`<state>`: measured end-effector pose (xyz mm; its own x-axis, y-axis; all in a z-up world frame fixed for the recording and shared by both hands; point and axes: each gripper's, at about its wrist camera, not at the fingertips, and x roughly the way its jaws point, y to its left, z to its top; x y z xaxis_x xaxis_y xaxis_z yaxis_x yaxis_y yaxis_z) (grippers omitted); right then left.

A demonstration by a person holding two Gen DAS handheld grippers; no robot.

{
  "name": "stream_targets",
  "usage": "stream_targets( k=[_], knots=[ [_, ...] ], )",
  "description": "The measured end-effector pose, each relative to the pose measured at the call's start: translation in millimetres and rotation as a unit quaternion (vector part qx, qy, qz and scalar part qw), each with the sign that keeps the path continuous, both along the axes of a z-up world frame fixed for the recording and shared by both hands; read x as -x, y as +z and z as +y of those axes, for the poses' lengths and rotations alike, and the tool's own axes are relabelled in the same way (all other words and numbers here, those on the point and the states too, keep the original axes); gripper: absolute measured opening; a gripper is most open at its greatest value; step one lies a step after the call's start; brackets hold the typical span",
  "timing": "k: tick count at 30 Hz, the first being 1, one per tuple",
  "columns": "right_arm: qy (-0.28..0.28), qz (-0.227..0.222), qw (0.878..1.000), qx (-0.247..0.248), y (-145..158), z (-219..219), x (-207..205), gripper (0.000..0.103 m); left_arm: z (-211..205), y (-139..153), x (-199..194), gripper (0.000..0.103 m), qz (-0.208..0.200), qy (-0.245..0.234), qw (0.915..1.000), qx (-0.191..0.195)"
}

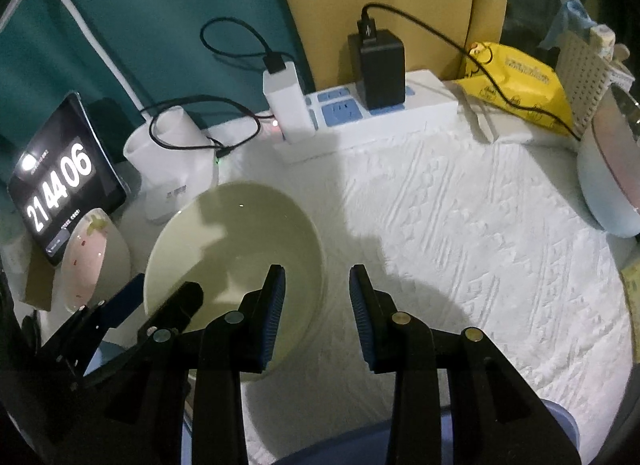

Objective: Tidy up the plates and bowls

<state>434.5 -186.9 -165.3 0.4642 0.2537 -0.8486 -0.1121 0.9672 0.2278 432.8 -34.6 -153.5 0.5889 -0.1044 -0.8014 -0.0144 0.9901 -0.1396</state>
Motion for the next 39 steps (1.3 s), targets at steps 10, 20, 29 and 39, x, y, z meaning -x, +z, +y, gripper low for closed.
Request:
stream_targets(
  k=[10,20,29,39],
  knots=[
    [0.024,-0.01,0.999,0.023,-7,6,-6,0.025,-4,-6,-3,0.056,-0.001,-0.016,0.9997,0.016],
    [0.032,-0.032,0.999,0.029,-3,7,2,0.014,-10,-5,-1,0.039,-0.006,-0.028,0.9995,0.015],
    [0.036,-0.039,0.998,0.021,7,9,10,0.014,-7,3,6,0.039,-0.02,-0.019,0.9995,0.014],
    [0.035,-0.069,0.997,0.014,36,8,27,0.014,-10,27,24,0.039,-0.051,-0.021,0.9984,0.012]
  ],
)
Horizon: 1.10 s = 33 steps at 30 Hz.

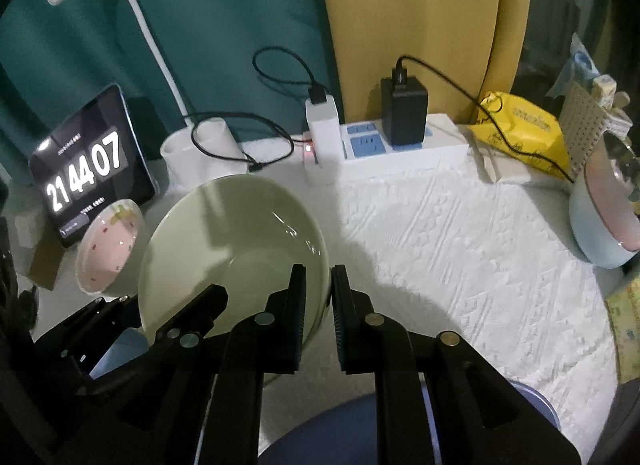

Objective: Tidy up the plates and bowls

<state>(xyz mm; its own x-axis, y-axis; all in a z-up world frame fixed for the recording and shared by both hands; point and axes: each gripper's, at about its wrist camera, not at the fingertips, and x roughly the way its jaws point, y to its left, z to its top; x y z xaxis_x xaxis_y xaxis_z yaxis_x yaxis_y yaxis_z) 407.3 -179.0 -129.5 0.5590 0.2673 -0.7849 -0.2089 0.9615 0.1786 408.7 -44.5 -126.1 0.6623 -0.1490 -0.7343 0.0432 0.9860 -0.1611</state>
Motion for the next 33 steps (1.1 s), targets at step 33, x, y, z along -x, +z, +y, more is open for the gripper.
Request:
stream_targets(
  k=[33],
  knots=[
    [-0.014,-0.062,0.998,-0.024,61,-52,75,0.014,-37,59,65,0.039,-0.05,-0.03,0.9983,0.002]
  ],
)
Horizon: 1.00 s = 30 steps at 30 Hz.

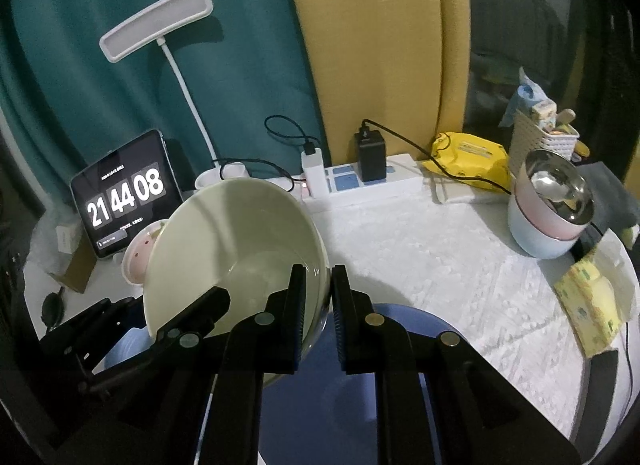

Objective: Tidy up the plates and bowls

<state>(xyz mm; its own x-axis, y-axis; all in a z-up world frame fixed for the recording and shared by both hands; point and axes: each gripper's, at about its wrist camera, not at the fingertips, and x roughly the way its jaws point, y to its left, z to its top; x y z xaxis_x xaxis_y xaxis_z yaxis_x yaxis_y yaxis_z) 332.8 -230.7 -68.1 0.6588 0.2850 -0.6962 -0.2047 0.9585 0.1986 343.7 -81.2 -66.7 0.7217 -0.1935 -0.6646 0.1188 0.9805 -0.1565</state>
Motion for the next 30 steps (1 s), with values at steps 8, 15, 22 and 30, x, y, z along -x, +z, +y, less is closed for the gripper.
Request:
stream_targets(
  k=[8,15,22,30],
  knots=[
    [-0.015,-0.004,1.0,-0.007,3,-26,15,0.014,-24,2,11,0.039,0.001,-0.021,0.9998,-0.007],
    [-0.024,0.0,1.0,-0.012,-4,-44,25,0.014,-42,-2,17,0.039,0.006,-0.031,0.9994,-0.015],
    [-0.034,0.007,0.999,-0.024,-19,-60,32,0.014,-58,-14,22,0.039,0.02,-0.042,0.9986,-0.028],
    [-0.04,0.021,0.998,-0.032,-35,-72,37,0.014,-71,-27,25,0.039,0.033,-0.048,0.9975,-0.039]
  ],
)
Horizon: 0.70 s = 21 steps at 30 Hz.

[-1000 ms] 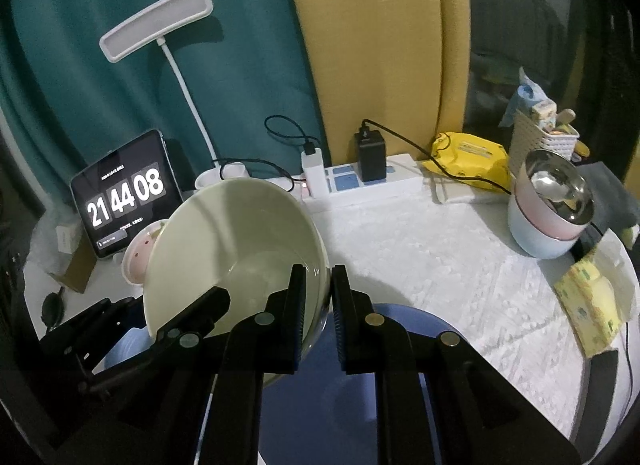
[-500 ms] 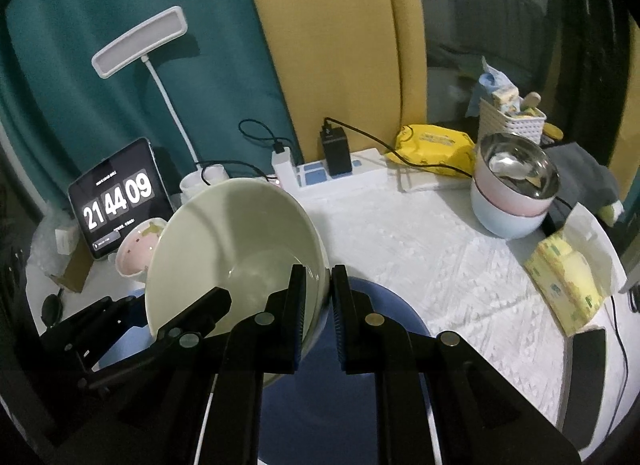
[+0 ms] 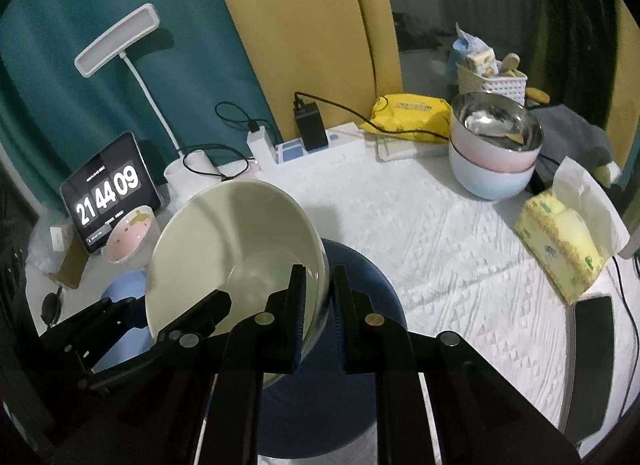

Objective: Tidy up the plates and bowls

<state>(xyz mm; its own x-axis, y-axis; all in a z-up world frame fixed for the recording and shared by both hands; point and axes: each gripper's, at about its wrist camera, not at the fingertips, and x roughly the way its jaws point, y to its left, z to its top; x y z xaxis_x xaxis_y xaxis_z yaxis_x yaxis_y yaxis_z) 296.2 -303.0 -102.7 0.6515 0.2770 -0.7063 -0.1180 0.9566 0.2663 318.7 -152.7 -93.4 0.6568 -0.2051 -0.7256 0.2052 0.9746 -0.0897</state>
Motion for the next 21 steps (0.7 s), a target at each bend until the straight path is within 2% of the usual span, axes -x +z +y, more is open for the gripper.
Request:
stream_targets(
  k=[21],
  knots=[
    [-0.005,0.04,0.999,-0.008,-32,-13,0,0.014,-15,-29,1,0.039,0.036,-0.006,0.9991,-0.024]
  ],
)
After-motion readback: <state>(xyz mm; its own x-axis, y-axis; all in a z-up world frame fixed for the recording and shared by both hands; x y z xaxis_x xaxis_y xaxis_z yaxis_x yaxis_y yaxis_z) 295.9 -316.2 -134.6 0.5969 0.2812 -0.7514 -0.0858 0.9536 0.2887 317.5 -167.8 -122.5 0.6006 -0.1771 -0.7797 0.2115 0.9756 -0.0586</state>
